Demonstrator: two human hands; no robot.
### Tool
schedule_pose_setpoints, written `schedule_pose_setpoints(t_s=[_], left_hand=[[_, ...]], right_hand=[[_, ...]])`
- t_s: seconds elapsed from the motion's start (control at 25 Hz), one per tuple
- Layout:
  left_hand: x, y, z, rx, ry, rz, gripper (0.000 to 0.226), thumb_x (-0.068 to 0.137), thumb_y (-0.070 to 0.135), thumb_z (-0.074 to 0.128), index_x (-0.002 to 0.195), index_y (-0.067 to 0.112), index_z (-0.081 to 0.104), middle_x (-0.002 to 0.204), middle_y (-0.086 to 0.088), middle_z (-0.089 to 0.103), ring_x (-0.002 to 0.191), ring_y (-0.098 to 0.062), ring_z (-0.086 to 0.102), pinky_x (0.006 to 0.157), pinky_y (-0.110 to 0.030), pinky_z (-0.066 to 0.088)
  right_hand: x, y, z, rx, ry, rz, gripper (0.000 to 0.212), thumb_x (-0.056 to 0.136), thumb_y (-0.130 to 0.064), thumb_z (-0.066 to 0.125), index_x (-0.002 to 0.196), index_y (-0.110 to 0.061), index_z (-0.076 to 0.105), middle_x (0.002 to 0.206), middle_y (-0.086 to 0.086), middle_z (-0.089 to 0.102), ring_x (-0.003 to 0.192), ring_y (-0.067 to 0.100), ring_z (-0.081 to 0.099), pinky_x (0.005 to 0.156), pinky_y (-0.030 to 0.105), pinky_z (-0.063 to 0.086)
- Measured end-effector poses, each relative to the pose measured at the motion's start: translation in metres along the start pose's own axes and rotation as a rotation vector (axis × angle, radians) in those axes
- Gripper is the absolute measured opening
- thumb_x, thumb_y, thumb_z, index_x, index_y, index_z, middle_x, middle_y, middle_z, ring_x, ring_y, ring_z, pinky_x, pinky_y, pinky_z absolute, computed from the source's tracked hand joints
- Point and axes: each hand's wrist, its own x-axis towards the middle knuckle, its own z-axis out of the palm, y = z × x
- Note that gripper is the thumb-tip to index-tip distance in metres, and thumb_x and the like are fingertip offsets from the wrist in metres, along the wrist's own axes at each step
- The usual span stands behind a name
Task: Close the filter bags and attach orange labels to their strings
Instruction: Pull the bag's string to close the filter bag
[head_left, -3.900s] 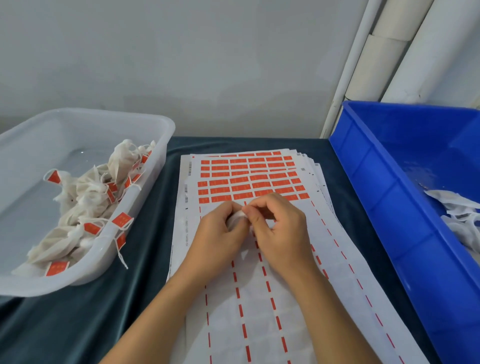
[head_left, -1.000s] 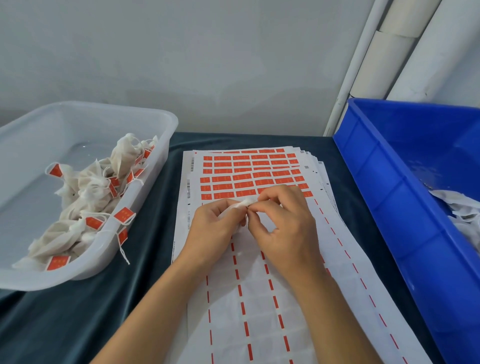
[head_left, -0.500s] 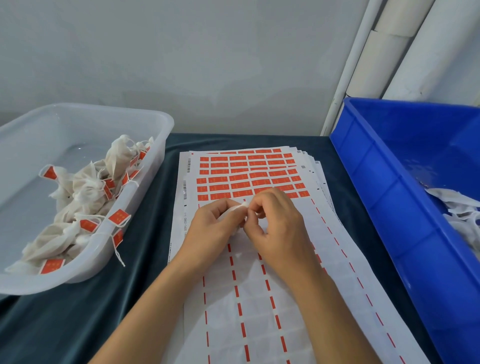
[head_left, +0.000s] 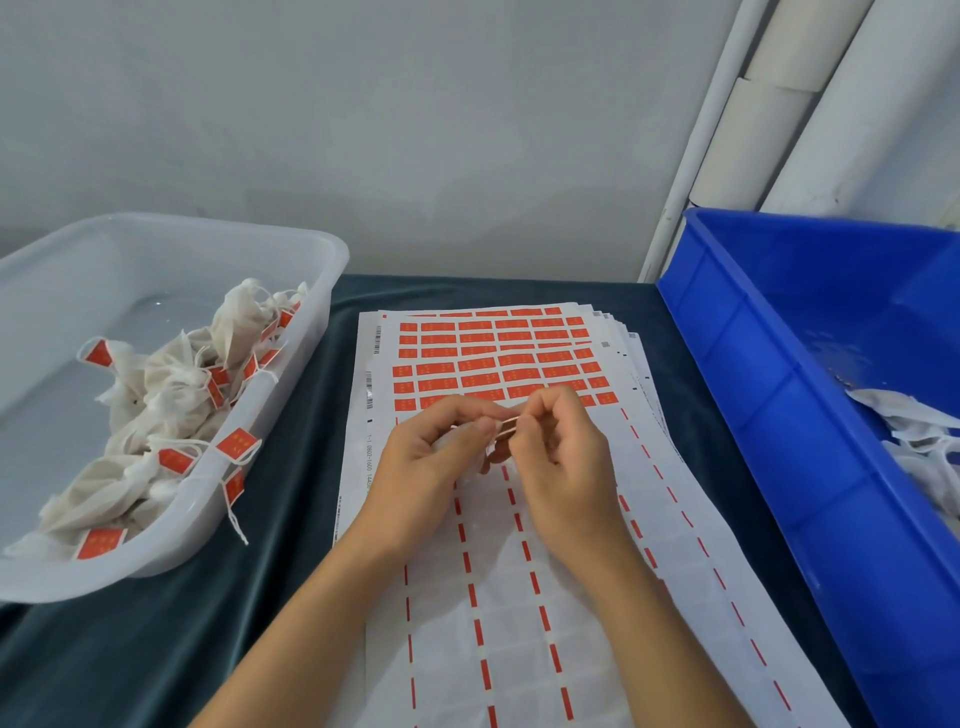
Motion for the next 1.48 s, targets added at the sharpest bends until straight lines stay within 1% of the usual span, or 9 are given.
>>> schedule_pose_setpoints(t_s=[0.32,0.44,0.56,0.72,0.88,1.04,1.12,1.24,1.48], left_hand=[[0.000,0.006,-0.003,-0.028,-0.010,-0.015,0.031,0.105,0.011,0.058,0.093,0.028,0.081,0.090,0.007,0.076,0.080,-0.008,0.066,0.074,-0.016,0.055],[-0.002,0.005,-0.003,-0.024,0.029,-0.050,0.034,0.105,0.012,0.058,0.091,0.035,0.080,0.090,0.009,0.075,0.079,-0.010,0.066,0.074,-0.017,0.056],[-0.002,0.003,-0.001,-0.003,0.060,-0.068,0.033,0.105,0.016,0.058,0.093,0.039,0.078,0.096,0.013,0.075,0.085,-0.011,0.068,0.076,-0.018,0.058],[-0.001,0.000,-0.001,-0.014,0.074,-0.071,0.024,0.105,0.019,0.059,0.098,0.032,0.078,0.100,0.013,0.076,0.091,-0.010,0.070,0.080,-0.025,0.059],[0.000,-0.003,-0.002,-0.047,0.080,-0.075,0.024,0.106,0.020,0.059,0.098,0.033,0.077,0.102,0.015,0.075,0.095,-0.008,0.071,0.076,-0.019,0.059],[0.004,-0.007,-0.005,-0.051,0.209,-0.069,0.017,0.104,0.021,0.061,0.106,0.033,0.073,0.095,0.014,0.074,0.089,-0.009,0.073,0.070,-0.013,0.056],[0.006,-0.008,-0.008,-0.044,0.247,-0.073,0.016,0.104,0.023,0.062,0.108,0.034,0.072,0.096,0.017,0.074,0.090,-0.007,0.073,0.069,-0.013,0.056],[0.005,-0.009,-0.007,0.070,0.157,-0.067,0.017,0.104,0.028,0.062,0.101,0.043,0.070,0.098,0.022,0.073,0.092,-0.002,0.071,0.066,-0.013,0.056],[0.003,-0.014,-0.003,0.206,0.012,-0.063,0.015,0.104,0.036,0.061,0.100,0.044,0.074,0.103,0.031,0.071,0.098,0.008,0.065,0.076,-0.017,0.050]], right_hand=[[0.007,0.006,-0.007,0.243,-0.015,0.258,0.020,0.111,-0.026,0.043,0.104,-0.018,0.060,0.093,0.002,0.076,0.087,0.024,0.077,0.077,0.036,0.065],[0.012,0.004,-0.010,0.395,-0.041,0.291,0.017,0.107,-0.020,0.050,0.104,-0.011,0.064,0.094,0.008,0.076,0.088,0.027,0.077,0.075,0.033,0.063],[0.014,0.001,-0.011,0.413,-0.039,0.277,0.020,0.100,-0.033,0.058,0.107,-0.017,0.067,0.099,0.003,0.075,0.094,0.023,0.074,0.075,0.034,0.063],[0.010,0.000,-0.010,0.245,-0.085,0.254,0.012,0.098,-0.035,0.068,0.108,-0.029,0.072,0.095,-0.010,0.076,0.089,0.012,0.074,0.069,0.023,0.061],[0.010,0.004,-0.013,0.076,-0.088,0.204,0.005,0.097,-0.034,0.070,0.102,-0.035,0.073,0.093,-0.021,0.074,0.083,0.005,0.073,0.068,0.012,0.057],[0.009,0.009,-0.015,-0.244,-0.062,-0.008,0.009,0.094,-0.041,0.067,0.102,-0.038,0.069,0.099,-0.031,0.066,0.102,-0.007,0.063,0.085,0.001,0.048],[0.008,0.011,-0.013,-0.311,-0.016,-0.096,0.011,0.093,-0.039,0.068,0.101,-0.032,0.072,0.102,-0.027,0.065,0.105,-0.007,0.060,0.089,0.000,0.044],[0.008,0.009,-0.013,-0.251,0.150,-0.117,0.009,0.092,-0.040,0.066,0.094,-0.031,0.067,0.100,-0.029,0.064,0.106,-0.006,0.061,0.087,0.001,0.046],[0.008,0.012,-0.017,-0.339,0.362,-0.159,0.018,0.092,-0.012,0.076,0.086,-0.020,0.061,0.097,-0.011,0.068,0.095,-0.005,0.064,0.082,0.001,0.047]])
